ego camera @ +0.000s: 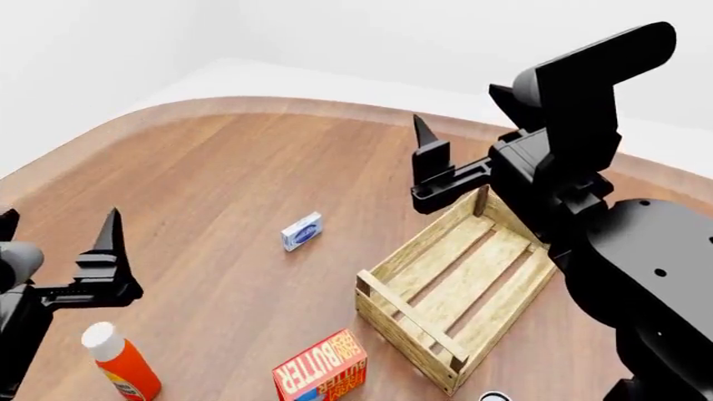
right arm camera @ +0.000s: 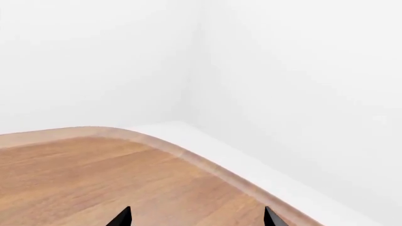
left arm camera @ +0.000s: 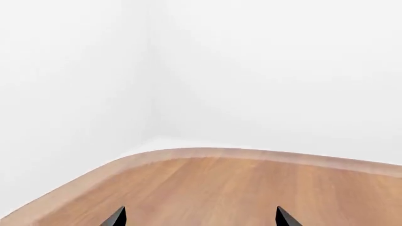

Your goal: Pick up the ketchup, and put it in the wooden tray.

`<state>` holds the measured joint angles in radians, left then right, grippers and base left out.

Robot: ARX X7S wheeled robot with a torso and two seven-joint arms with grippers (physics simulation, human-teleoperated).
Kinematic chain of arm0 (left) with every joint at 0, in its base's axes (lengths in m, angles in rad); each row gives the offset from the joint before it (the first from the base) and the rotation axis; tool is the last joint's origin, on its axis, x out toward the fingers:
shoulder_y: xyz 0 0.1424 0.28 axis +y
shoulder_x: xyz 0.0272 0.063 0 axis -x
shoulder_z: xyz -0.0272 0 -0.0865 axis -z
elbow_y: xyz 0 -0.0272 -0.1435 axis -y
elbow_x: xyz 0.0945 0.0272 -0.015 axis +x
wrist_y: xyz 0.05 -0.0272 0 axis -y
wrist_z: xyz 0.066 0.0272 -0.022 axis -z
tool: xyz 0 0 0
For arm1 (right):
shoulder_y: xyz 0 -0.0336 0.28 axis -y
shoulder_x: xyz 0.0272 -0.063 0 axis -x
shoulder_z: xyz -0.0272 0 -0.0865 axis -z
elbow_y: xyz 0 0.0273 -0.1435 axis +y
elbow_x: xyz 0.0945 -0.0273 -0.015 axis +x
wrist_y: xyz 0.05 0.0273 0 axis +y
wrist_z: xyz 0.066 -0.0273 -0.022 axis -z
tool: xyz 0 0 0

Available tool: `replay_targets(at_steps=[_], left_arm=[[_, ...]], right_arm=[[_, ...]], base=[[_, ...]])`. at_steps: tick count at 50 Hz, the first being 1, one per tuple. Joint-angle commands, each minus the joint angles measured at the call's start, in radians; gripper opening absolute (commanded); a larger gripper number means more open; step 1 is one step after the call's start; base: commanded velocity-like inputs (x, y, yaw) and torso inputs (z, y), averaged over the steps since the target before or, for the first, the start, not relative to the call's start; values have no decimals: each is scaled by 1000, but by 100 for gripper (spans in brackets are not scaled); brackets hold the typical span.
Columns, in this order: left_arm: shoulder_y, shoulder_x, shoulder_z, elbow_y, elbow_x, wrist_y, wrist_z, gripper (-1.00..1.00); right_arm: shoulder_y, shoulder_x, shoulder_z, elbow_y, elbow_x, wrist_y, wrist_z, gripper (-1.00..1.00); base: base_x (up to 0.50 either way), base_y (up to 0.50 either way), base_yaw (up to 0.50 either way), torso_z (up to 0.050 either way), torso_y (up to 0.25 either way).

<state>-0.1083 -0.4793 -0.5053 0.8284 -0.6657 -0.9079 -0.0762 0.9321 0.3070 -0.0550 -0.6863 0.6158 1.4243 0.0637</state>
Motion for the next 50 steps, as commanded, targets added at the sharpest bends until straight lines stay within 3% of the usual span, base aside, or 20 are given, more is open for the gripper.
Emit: replay_targets(at_steps=[1,21,50], left_arm=[[142,35,-70,8,-18,49,54,100],[279,78,-65,-26,35,151,122,100],[353,120,17,-90,113,211,125,100]], right_arm=[[24,-6,-7,-10,13,29,21,100],[23,-31,36,-86,84,127,88,100],[-13,-16,59,-95,180,117,173,100]], base=[[0,0,0,0,0],[0,0,0,0,0],[0,0,0,0,0]])
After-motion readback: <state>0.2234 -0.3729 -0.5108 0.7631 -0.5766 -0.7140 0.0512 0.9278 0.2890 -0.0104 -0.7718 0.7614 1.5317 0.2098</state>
